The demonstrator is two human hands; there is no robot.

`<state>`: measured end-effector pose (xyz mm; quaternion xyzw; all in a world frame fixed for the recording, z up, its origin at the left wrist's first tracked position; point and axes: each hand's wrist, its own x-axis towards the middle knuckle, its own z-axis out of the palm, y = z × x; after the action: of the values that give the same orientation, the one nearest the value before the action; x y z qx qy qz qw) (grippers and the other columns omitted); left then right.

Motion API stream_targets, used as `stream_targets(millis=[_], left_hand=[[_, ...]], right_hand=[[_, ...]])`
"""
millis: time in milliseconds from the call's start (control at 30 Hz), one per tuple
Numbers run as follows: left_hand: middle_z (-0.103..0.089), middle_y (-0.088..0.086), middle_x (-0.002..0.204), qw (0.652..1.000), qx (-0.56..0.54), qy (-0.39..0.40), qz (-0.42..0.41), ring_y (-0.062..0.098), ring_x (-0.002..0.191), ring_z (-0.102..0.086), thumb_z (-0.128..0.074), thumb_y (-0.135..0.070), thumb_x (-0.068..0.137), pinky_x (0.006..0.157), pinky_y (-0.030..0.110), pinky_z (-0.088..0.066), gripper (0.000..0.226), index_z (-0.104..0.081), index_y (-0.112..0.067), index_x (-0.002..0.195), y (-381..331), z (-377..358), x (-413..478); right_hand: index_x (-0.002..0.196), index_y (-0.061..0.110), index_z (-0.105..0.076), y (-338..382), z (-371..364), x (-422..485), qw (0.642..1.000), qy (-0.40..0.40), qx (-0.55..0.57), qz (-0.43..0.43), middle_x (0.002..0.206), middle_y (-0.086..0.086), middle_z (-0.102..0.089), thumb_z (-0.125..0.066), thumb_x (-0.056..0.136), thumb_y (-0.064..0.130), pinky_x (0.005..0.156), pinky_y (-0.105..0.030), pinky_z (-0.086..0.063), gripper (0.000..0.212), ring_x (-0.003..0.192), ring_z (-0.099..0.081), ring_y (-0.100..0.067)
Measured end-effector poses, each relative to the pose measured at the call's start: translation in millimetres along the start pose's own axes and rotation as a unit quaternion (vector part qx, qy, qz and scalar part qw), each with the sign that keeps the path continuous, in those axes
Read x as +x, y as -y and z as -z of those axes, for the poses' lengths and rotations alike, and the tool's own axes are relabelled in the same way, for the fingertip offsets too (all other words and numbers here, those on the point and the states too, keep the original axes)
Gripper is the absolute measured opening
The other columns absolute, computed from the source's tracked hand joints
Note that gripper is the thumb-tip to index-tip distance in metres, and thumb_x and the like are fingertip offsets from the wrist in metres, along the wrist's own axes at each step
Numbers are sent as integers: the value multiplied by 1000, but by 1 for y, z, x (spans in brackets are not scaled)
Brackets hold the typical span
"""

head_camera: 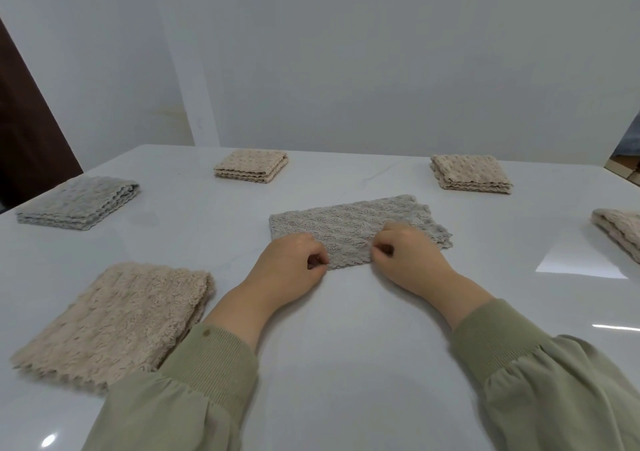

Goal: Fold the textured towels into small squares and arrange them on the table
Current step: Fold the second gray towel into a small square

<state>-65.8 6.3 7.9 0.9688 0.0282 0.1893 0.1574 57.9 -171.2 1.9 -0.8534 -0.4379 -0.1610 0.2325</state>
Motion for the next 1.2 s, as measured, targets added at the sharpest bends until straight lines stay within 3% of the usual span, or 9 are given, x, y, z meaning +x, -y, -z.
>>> stream_targets(millis=[100, 200, 300, 367, 467, 533, 633, 833, 1200], left_hand=[[-58, -7, 83, 1000, -6, -1, 13, 10, 83, -52, -63, -30, 85, 69, 20, -33, 13, -70, -19, 83, 1, -1, 1], [-57, -2, 79, 999, -12, -38, 27, 14, 81, -48, -57, -32, 90, 72, 27, -36, 29, -67, -11, 72, 3, -4, 2], [-61, -1, 109, 997, 5, -71, 36, 19, 105, -47, -53, -29, 93, 90, 31, -38, 23, -69, -16, 102, 6, -6, 5], [-56, -4, 127, 997, 50, -5, 66, 19, 118, -42, -45, -34, 96, 97, 31, -35, 34, -59, -20, 124, 10, -8, 6], [-65, -3, 108, 992, 86, -26, 89, 22, 105, -49, -38, -37, 97, 88, 35, -42, 35, -68, -20, 96, 7, -7, 8], [-67, 2, 83, 987, 66, -114, 90, 26, 90, -54, -37, -33, 96, 78, 38, -44, 41, -59, -15, 67, 1, -7, 11], [-70, 5, 84, 971, 39, -232, 52, 28, 89, -59, -35, -26, 90, 77, 39, -48, 41, -69, -9, 77, -5, -10, 24], [-22, 1, 156, 973, 93, 0, 213, 25, 145, -7, -20, -36, 100, 116, 49, -11, 50, -24, -22, 148, 9, -27, 46], [8, -5, 159, 945, 123, 126, 276, 23, 145, 13, -13, -55, 95, 116, 53, 0, 63, -1, -28, 151, 10, -29, 46]], right_hand=[[46, 7, -57, -21, 6, -2, 991, -91, -82, -52, 53, -7, -52, -57, 70, 13, 58, -28, -32, 25, 61, -50, -27], [68, 4, -71, -37, 13, -3, 966, -106, -174, -158, 82, -13, -63, -58, 78, 17, 72, -37, -35, 21, 85, -50, -32], [105, 12, -65, -31, 15, -3, 957, 11, -197, -211, 121, -10, -58, -43, 93, 26, 103, -46, -26, 29, 117, -44, -30], [93, 18, -61, -23, 17, -3, 937, 88, -258, -217, 103, -2, -64, -33, 94, 27, 111, -55, -15, 29, 112, -50, -26], [83, 24, -58, -17, 25, -2, 904, 102, -343, -236, 86, 2, -61, -35, 88, 24, 111, -61, -7, 23, 110, -49, -27], [101, 17, -63, -14, 23, 3, 919, 52, -319, -227, 109, -4, -61, -37, 90, 23, 111, -59, -9, 29, 121, -43, -29], [132, 7, -48, -1, 10, 22, 970, 5, -194, -148, 148, -14, -35, -35, 96, 20, 115, -48, -11, 40, 139, -27, -27], [148, 13, -23, 23, -22, 49, 990, 95, -75, -76, 158, -8, -13, -21, 102, 32, 117, -47, -6, 50, 146, -8, -25], [152, 25, -4, -28, -19, 58, 941, 231, -125, -212, 160, 1, 2, -8, 99, 42, 113, -56, 5, 55, 147, 1, -19]])
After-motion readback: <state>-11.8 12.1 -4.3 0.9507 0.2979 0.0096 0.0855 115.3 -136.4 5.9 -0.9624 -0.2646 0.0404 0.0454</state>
